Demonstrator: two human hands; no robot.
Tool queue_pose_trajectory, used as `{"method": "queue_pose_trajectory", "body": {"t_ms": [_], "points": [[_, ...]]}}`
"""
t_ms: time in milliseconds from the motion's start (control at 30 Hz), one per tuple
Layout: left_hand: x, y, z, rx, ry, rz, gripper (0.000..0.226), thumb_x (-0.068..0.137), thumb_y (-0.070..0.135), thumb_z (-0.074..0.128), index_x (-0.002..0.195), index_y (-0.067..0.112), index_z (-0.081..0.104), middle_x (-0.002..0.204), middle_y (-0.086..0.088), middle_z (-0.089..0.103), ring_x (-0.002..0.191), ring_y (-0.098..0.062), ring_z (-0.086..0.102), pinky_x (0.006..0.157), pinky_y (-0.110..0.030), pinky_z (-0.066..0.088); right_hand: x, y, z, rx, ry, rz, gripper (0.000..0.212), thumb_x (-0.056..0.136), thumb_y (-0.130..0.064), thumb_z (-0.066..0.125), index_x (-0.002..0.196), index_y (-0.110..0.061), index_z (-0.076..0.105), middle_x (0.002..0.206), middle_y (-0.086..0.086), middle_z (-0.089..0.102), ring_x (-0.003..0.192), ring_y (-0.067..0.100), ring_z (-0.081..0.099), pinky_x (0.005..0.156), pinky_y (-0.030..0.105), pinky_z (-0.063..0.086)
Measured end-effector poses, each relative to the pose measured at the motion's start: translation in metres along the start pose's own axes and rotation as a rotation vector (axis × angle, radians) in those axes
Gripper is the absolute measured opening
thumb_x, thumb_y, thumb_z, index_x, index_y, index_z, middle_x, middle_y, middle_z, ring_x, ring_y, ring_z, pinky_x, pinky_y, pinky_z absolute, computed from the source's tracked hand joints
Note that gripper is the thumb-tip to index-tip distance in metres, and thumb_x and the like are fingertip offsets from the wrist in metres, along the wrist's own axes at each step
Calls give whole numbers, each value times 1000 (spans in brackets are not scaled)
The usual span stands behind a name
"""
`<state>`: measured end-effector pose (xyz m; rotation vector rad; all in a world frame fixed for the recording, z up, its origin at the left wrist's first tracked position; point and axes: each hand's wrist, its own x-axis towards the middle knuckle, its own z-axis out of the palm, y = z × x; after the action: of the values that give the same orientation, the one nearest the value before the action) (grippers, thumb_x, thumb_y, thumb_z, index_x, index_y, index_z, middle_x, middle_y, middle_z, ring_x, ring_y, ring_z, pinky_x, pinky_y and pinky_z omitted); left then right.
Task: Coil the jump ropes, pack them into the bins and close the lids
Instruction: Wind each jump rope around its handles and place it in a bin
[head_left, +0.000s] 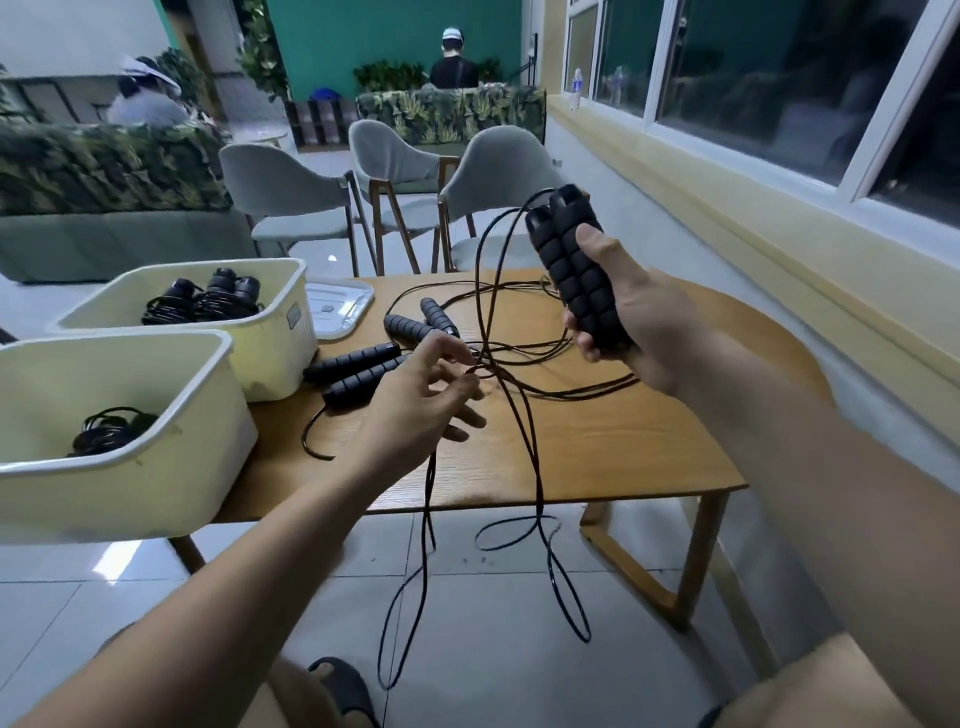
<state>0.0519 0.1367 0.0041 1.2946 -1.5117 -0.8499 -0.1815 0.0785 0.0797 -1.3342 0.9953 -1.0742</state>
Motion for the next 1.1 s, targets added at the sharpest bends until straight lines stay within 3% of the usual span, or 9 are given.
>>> {"method": "queue_pose_trajectory", "body": {"t_ms": [200,333,500,667,833,900,967,1100], "points": [[0,22,-9,182,53,143,16,105,16,65,118,25,69,97,0,77,80,-12,79,67,-39,67,-8,-40,8,-50,16,-33,71,98,-65,65,132,-2,65,82,15,62,61,24,55,55,33,47],[-1,36,-15,440,124,253,21,106,21,64,125,28,68,99,10,75,80,1,73,75,-36,65,-14,-63,12,-78,37,-80,69,98,-64,66,130,-3,64,78,14,63,60,25,55,55,34,47],[7,48,-24,696,215,311,17,101,15,67,115,22,74,108,-1,76,98,-21,69,85,-41,61,-23,-83,19,-140,44,-124,54,101,-61,64,121,-10,65,81,13,62,56,21,55,51,31,48],[4,44,-25,729,189,494,15,100,22,73,110,14,80,116,-2,68,105,-22,63,85,-35,56,-15,-95,19,-139,75,-98,62,97,-65,66,119,-7,67,84,15,65,58,24,57,52,31,49],[-25,17,-13,884,147,554,9,95,33,77,98,28,82,139,-3,58,128,-27,49,97,-48,53,-5,-103,17,-127,144,-62,59,95,-66,68,111,-9,67,83,15,66,57,24,56,53,30,48],[-43,-2,-6,909,124,536,10,93,40,76,95,33,83,148,-1,53,133,-26,44,100,-46,49,-2,-108,15,-106,157,-62,56,95,-66,68,108,-11,66,84,15,66,53,22,56,51,28,48],[-60,-21,1,942,98,551,12,92,44,75,94,36,83,144,3,54,132,-22,43,99,-42,48,-1,-112,13,-107,163,-63,55,95,-66,68,105,-12,65,82,15,65,51,22,56,51,28,48],[-77,-53,10,1062,-80,564,17,97,47,70,105,37,82,109,12,63,109,-16,52,87,-36,48,0,-110,10,-146,159,-74,56,95,-65,68,107,-11,65,81,14,64,53,23,56,50,28,48]]}}
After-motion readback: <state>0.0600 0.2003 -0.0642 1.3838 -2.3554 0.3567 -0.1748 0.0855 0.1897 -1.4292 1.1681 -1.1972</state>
